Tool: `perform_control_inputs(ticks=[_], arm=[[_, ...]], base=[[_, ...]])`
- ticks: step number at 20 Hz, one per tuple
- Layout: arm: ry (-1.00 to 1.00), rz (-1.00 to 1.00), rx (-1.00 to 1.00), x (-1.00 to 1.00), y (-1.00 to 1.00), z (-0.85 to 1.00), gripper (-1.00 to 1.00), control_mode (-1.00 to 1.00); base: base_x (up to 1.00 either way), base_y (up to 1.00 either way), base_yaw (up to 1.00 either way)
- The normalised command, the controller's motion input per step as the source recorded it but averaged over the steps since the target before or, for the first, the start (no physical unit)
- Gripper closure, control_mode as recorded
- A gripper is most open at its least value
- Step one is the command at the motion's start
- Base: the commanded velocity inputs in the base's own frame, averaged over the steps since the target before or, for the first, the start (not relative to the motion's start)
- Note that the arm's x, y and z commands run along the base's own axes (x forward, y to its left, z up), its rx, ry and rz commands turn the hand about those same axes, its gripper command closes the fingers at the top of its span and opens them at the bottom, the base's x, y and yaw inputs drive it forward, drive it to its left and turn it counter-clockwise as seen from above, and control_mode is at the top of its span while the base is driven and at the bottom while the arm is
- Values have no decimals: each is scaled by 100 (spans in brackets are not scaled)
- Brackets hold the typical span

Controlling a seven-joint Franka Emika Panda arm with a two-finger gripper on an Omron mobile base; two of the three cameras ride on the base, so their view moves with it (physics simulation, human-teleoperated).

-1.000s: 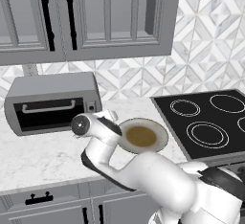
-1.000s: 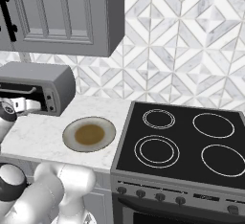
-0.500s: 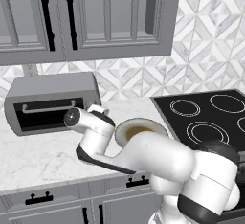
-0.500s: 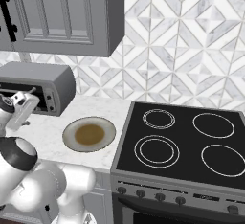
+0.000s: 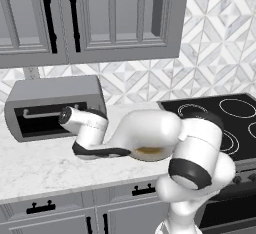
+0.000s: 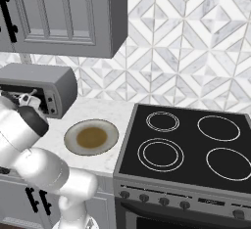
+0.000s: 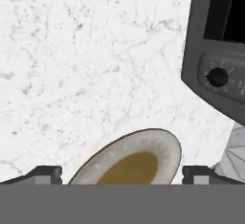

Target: Pick up the kebab skewer and baguette bread, and place them inside the toaster oven. Close the toaster oven door and start by setting the timer.

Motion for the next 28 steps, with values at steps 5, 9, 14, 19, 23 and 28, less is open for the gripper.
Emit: perform_control_inputs(ticks=[5, 9, 14, 19, 23, 28], arm=[[35, 40, -28, 36, -11, -2, -100, -100], [3, 32, -46, 3, -4, -28, -100, -100], [-8, 29, -42, 0, -1, -22, -100, -100], [-3, 23, -12, 40, -1, -2, -100, -100], [0, 15, -3, 48, 0, 0, -100, -100], [0, 9, -11, 13, 0, -5, -100, -100]], base=[[0, 0, 0], [0, 0, 0], [0, 0, 0], [0, 0, 0], [0, 0, 0], [0, 0, 0]])
